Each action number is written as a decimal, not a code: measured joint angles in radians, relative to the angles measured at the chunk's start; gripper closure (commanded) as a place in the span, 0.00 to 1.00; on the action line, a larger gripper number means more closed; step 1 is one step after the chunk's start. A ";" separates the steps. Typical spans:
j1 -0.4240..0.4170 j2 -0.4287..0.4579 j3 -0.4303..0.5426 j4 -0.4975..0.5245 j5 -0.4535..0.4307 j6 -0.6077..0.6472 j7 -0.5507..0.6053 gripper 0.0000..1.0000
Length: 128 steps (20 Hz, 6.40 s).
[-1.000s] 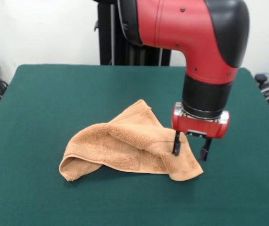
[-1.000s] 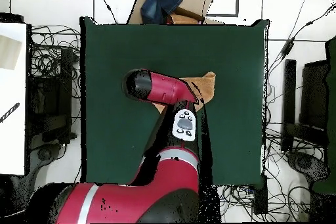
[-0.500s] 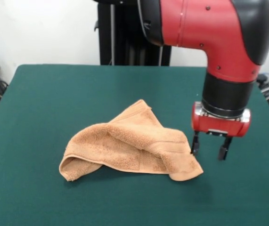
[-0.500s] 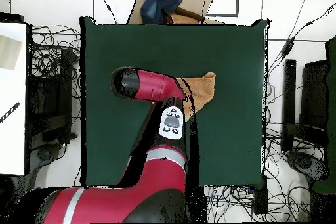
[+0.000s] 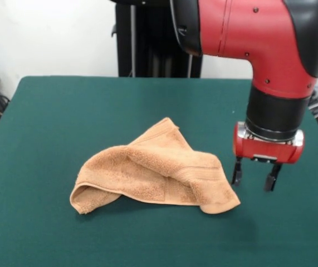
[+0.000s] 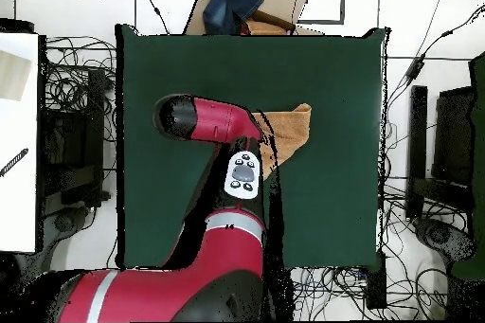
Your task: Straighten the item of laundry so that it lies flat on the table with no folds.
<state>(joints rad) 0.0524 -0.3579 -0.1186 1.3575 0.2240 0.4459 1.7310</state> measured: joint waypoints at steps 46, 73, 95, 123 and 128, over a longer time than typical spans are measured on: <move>-0.303 -0.040 0.114 0.115 -0.193 -0.011 0.000 0.00; -0.155 -0.042 0.143 0.094 -0.217 0.000 0.000 0.00; -0.171 -0.027 0.142 -0.032 -0.217 0.164 0.000 0.00; -0.153 -0.044 0.130 -0.017 -0.217 0.164 0.000 0.00; -0.153 -0.034 0.130 -0.018 -0.217 0.164 0.000 0.00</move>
<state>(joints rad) -0.1005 -0.3923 0.0118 1.3396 0.0070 0.6096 1.7310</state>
